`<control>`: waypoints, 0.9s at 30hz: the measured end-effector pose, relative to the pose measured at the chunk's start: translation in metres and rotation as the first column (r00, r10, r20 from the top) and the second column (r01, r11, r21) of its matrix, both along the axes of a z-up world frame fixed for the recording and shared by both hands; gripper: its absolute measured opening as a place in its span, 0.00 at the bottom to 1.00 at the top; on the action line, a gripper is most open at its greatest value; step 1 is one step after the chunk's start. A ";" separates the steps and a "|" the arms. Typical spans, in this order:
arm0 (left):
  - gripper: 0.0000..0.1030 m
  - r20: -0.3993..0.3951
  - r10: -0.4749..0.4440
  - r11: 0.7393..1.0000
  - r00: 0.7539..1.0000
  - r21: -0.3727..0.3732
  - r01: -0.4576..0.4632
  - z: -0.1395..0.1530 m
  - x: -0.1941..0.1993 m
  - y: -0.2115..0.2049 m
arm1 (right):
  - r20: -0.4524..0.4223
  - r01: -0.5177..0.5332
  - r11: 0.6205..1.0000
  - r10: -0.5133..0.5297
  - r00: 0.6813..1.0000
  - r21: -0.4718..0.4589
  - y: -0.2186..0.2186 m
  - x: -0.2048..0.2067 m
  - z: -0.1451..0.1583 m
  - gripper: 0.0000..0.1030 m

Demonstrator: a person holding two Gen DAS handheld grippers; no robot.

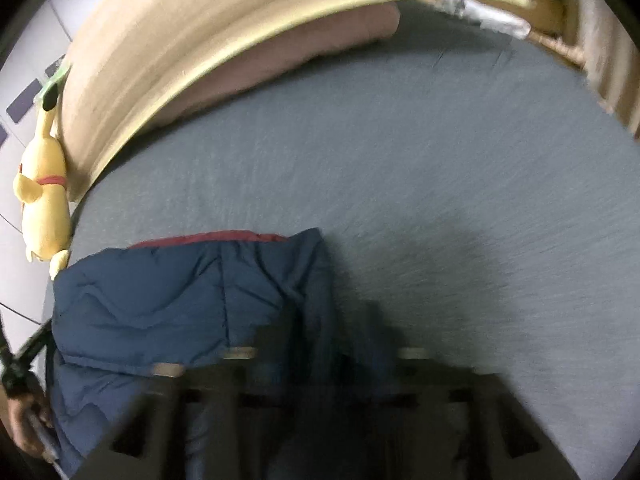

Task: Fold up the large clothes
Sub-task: 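Press and smooth the folded jacket's edge with both open tools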

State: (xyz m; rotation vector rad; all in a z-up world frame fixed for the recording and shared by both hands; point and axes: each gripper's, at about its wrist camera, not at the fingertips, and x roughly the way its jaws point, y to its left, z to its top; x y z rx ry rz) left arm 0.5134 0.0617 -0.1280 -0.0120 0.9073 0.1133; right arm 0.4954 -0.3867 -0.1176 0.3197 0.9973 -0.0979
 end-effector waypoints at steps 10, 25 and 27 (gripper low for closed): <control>0.73 0.230 -0.130 0.991 0.964 0.041 0.124 0.057 -0.014 -0.087 | 0.273 -0.037 0.991 0.072 0.959 -0.132 0.100 -0.012 0.080 0.78; 0.82 0.013 -0.161 0.986 0.987 0.051 0.160 -0.028 0.037 -0.122 | 0.055 -0.087 0.982 0.097 0.994 -0.170 0.144 0.064 -0.031 0.95; 0.83 0.014 -0.159 0.987 0.987 0.043 0.158 -0.029 0.035 -0.121 | 0.055 -0.084 0.981 0.095 0.994 -0.173 0.143 0.066 -0.034 0.96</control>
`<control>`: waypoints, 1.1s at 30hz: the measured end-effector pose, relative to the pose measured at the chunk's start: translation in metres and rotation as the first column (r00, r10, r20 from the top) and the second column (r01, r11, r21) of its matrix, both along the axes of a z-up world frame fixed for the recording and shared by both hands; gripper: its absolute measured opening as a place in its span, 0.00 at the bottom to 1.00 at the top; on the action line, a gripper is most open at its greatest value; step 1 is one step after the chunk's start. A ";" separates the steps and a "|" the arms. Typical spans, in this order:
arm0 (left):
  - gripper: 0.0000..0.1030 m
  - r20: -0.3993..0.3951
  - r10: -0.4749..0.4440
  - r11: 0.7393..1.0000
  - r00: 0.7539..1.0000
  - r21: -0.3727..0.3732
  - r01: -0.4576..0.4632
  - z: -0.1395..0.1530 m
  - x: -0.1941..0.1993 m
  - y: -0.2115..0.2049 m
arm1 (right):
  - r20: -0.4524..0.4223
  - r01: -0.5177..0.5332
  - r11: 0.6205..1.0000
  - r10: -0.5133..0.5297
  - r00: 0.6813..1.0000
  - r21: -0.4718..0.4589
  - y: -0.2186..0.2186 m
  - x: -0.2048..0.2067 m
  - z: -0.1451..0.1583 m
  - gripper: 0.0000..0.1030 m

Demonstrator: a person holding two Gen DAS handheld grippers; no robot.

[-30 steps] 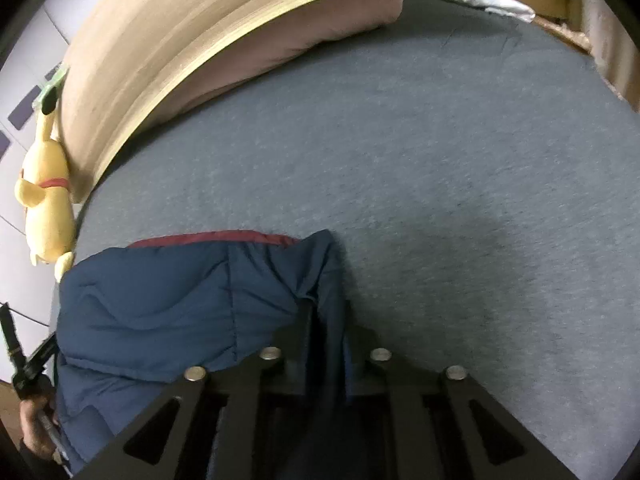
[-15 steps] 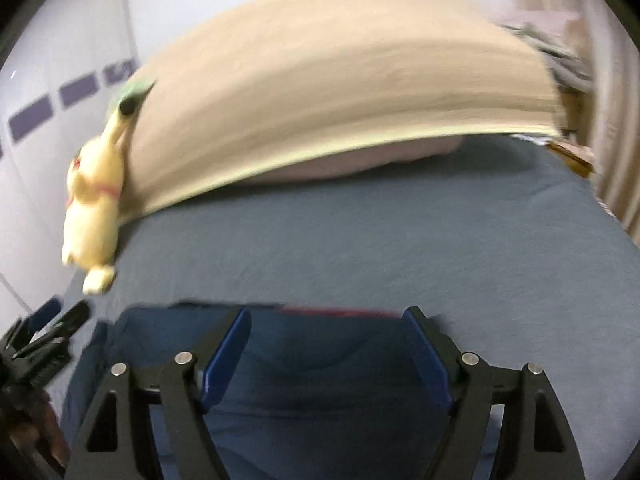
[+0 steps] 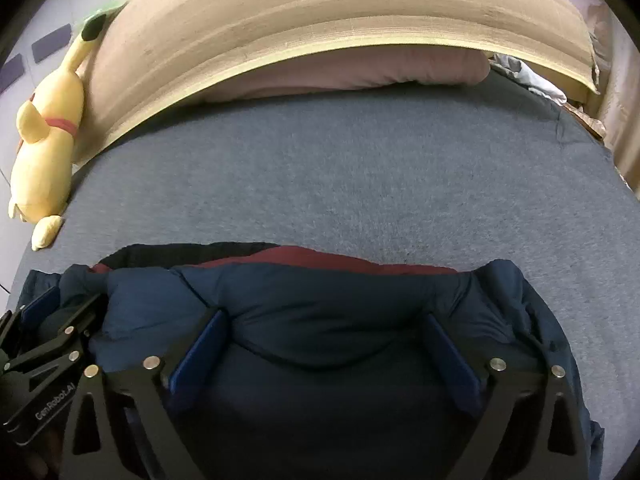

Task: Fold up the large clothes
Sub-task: 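Press and smooth the folded jacket's edge with both open tools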

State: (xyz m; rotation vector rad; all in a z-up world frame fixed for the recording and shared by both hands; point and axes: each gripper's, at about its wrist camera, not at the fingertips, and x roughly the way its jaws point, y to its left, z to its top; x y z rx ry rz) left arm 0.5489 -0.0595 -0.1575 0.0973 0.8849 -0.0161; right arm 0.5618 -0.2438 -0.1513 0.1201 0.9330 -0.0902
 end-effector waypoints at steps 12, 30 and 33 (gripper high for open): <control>0.84 0.018 -0.005 0.999 1.000 -0.040 0.006 0.038 -0.035 0.014 | -0.006 0.011 1.000 -0.012 1.000 -0.016 -0.012 -0.024 0.029 0.99; 0.84 0.030 0.109 0.994 0.994 -0.032 -0.108 0.029 -0.242 0.080 | 0.102 -0.034 0.999 0.037 0.994 -0.025 0.037 -0.264 0.032 1.00; 0.85 -0.003 0.126 0.990 0.992 -0.062 -0.126 0.016 -0.242 0.093 | 0.078 -0.021 1.000 0.023 0.997 -0.016 0.034 -0.260 0.022 1.00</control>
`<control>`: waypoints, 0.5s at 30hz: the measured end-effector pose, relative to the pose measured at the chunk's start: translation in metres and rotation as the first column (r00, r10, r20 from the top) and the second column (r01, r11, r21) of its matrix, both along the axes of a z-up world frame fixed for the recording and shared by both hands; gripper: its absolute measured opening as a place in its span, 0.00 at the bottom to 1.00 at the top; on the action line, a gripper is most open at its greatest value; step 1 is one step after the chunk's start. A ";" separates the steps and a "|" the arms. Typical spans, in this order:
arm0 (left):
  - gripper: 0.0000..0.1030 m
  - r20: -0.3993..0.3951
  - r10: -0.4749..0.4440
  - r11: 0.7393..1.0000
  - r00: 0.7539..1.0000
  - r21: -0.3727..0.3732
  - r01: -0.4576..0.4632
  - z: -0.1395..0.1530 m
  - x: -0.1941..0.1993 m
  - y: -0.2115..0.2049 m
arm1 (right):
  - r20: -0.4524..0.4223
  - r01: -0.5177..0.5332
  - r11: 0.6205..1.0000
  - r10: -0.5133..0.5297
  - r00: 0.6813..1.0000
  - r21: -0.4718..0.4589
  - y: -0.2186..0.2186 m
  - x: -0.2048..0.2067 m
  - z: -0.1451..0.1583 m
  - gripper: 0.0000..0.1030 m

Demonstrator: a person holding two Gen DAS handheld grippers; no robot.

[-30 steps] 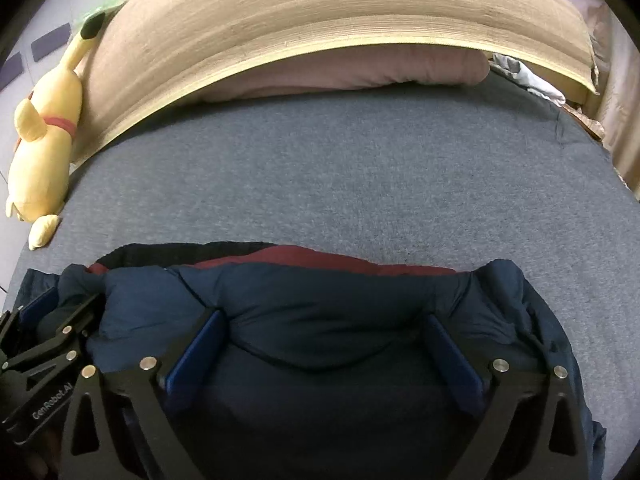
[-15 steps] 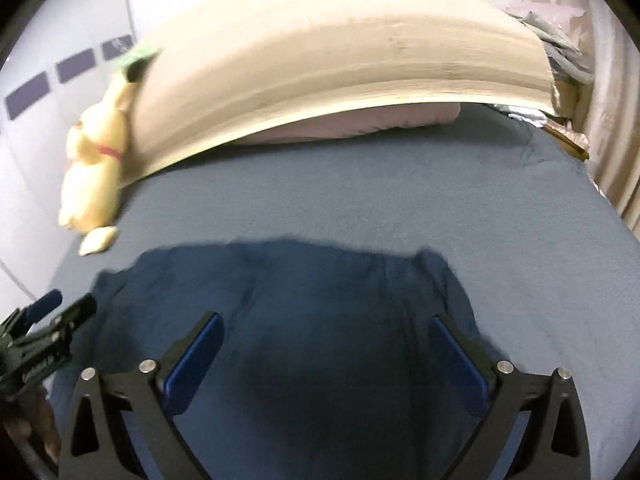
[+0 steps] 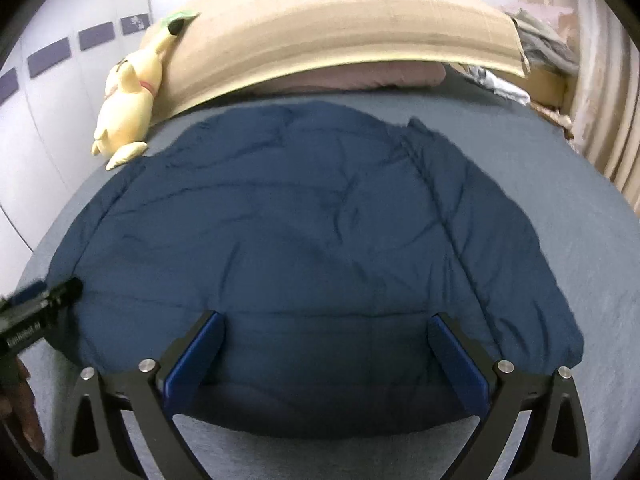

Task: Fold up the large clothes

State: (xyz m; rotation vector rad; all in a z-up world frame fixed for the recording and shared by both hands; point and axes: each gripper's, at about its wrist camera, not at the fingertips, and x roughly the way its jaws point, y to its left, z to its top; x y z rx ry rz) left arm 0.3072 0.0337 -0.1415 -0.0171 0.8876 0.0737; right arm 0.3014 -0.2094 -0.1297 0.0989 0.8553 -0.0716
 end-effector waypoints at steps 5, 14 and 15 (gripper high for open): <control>0.85 -0.004 0.012 1.000 1.000 0.012 -0.012 0.011 -0.009 0.004 | -0.036 0.027 0.999 -0.026 0.999 0.018 -0.004 0.002 0.013 0.99; 0.85 -0.061 0.070 0.996 0.996 -0.050 -0.073 0.004 -0.021 0.032 | -0.064 0.095 0.993 -0.090 0.994 0.070 -0.029 -0.018 0.001 1.00; 0.85 -0.056 0.073 0.995 0.996 -0.064 -0.076 0.006 -0.023 0.035 | -0.062 0.097 0.992 -0.093 0.994 0.075 -0.029 -0.019 0.005 1.00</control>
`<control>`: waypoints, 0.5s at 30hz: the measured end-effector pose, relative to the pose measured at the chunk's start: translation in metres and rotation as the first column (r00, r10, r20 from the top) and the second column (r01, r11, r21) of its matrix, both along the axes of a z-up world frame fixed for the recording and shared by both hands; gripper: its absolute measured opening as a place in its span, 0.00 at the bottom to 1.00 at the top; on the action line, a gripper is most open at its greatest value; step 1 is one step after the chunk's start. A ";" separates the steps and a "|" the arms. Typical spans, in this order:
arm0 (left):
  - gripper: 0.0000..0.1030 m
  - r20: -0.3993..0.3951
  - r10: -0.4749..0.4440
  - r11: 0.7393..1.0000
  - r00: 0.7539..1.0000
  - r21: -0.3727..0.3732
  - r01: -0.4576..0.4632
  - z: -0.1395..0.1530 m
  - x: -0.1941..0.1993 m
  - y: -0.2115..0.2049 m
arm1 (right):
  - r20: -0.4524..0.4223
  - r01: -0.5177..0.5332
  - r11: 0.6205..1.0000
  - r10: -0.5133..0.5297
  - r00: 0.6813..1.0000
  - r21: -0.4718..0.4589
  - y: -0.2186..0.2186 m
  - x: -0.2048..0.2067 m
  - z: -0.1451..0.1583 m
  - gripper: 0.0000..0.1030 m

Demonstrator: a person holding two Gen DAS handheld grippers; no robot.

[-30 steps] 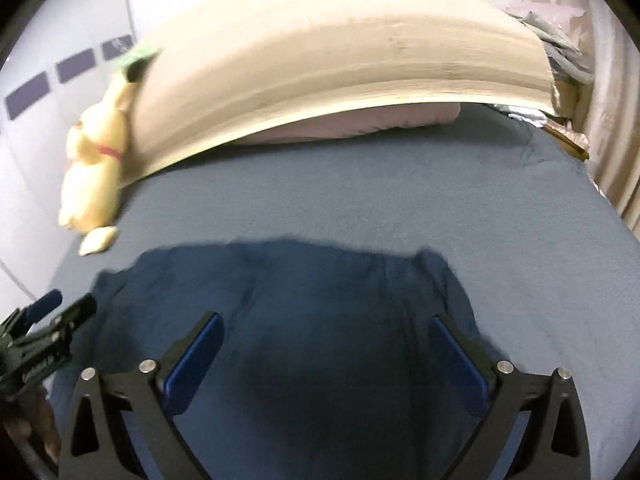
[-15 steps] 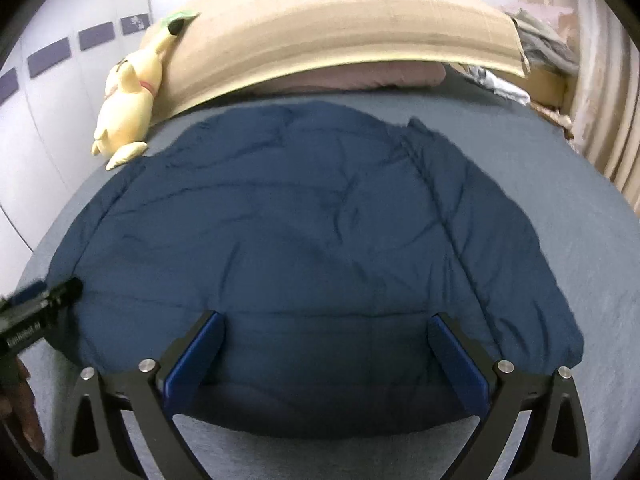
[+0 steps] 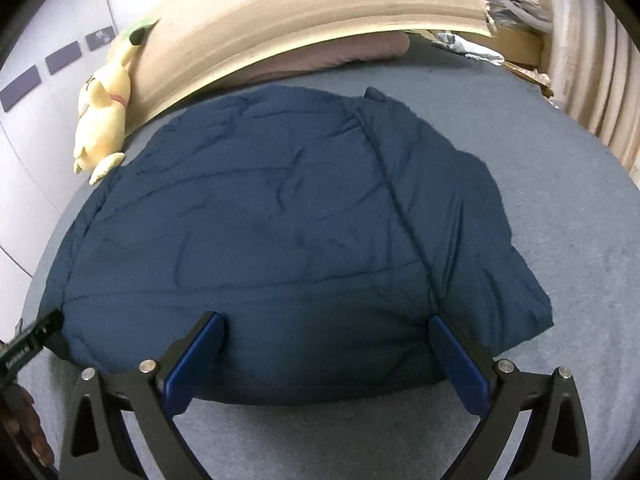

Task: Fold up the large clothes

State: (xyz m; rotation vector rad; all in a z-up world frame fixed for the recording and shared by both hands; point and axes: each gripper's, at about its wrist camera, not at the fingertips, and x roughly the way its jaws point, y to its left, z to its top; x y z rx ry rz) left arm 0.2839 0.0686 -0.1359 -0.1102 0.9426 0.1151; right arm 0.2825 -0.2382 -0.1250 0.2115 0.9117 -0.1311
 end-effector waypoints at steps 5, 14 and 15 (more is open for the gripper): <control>0.85 0.005 0.001 1.000 1.000 0.027 -0.001 0.000 -0.007 0.001 | 0.038 0.025 0.999 -0.026 0.999 0.037 -0.010 -0.010 0.008 1.00; 0.85 0.006 0.058 0.989 0.998 -0.139 -0.056 -0.003 -0.010 0.042 | 0.079 0.046 0.978 -0.064 0.995 0.201 -0.045 -0.017 0.025 1.00; 0.85 0.024 0.069 0.986 0.997 -0.157 -0.064 0.000 -0.011 0.050 | 0.094 0.064 0.975 -0.086 0.992 0.214 -0.055 -0.023 0.030 1.00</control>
